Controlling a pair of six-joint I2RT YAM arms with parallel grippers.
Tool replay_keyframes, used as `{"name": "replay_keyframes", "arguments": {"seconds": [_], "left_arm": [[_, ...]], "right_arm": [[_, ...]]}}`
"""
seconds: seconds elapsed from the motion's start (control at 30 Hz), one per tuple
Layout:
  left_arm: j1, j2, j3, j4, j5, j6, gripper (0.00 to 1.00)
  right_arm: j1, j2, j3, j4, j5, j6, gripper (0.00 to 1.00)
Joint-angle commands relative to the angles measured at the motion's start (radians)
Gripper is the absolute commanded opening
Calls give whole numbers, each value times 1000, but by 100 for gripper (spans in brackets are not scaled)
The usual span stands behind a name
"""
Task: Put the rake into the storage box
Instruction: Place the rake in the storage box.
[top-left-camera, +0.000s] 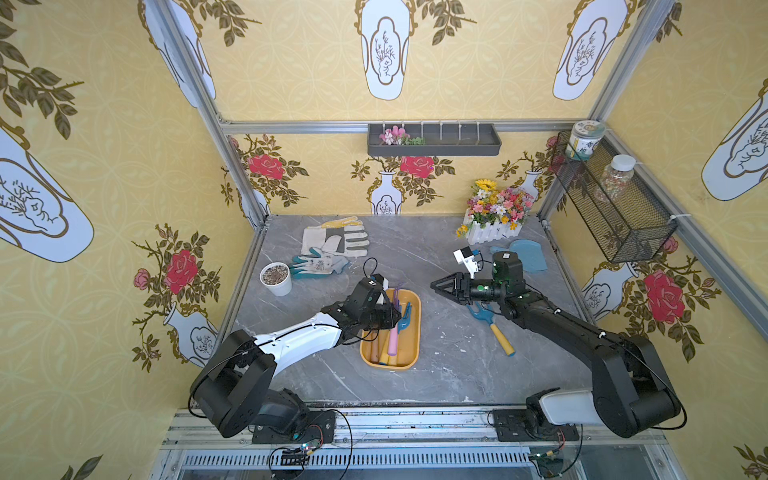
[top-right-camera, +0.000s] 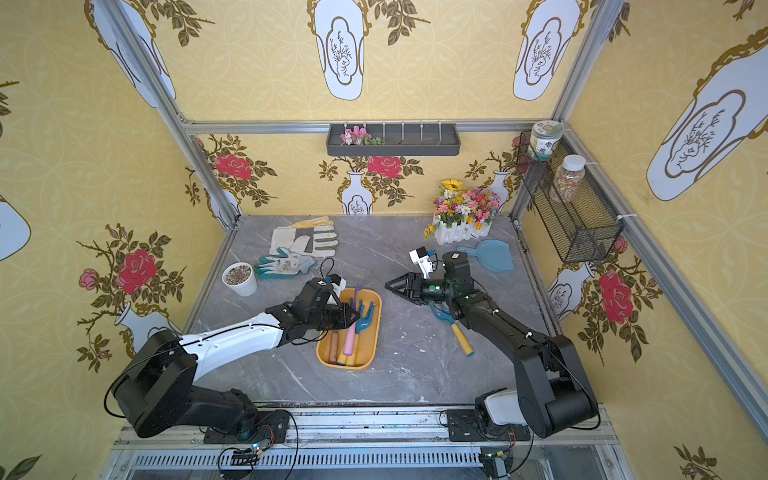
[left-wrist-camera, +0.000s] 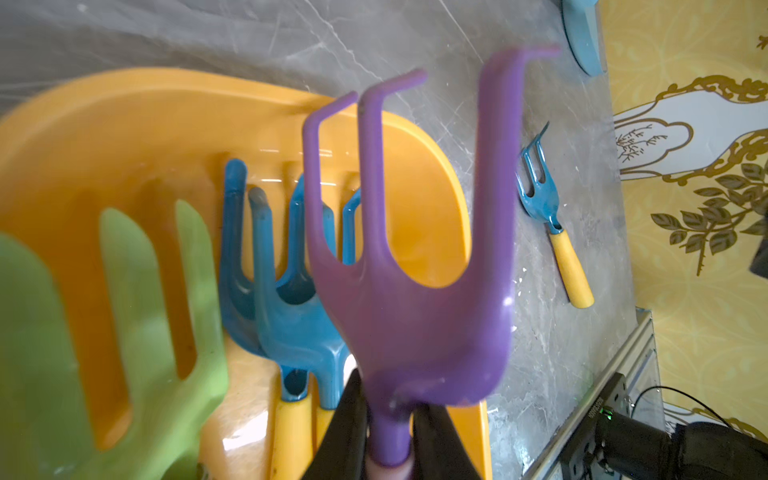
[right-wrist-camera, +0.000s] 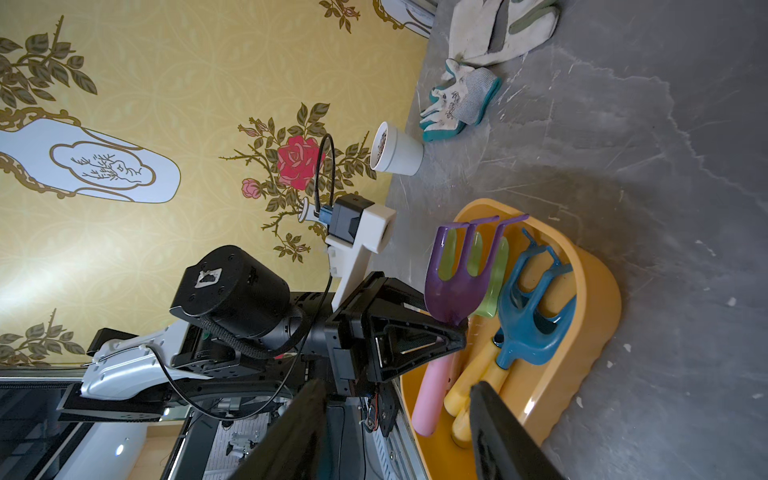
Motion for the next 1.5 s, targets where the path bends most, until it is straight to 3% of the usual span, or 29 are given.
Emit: {"name": "replay_keyframes", "arguments": {"seconds": [0.0,0.57,0.67,0.77,0.9,1.23,1.47], "left_arm": [[-10,28,-3,28,91,0,0],[-46,107,-51,108,178,-14,0],[-46,138,-32,114,181,-4,21],[-46,162,-10,112,198,10,49],[-46,151,2,104,205,22,62],[-46,44,70,47,107,56,54],[-46,40,104,53,8,48,44]], "right_arm": [[0,-13,8,-46,6,-48,59],[1,4,15,-102,13,-74,59],[0,0,13,-109,12,-76,59],[0,-7,8,-119,14,-80,59],[0,-14,5,-137,22,-94,59],[1,0,5,-125,28,-98,58],[29,56,31,-234,103,-187,49]]}}
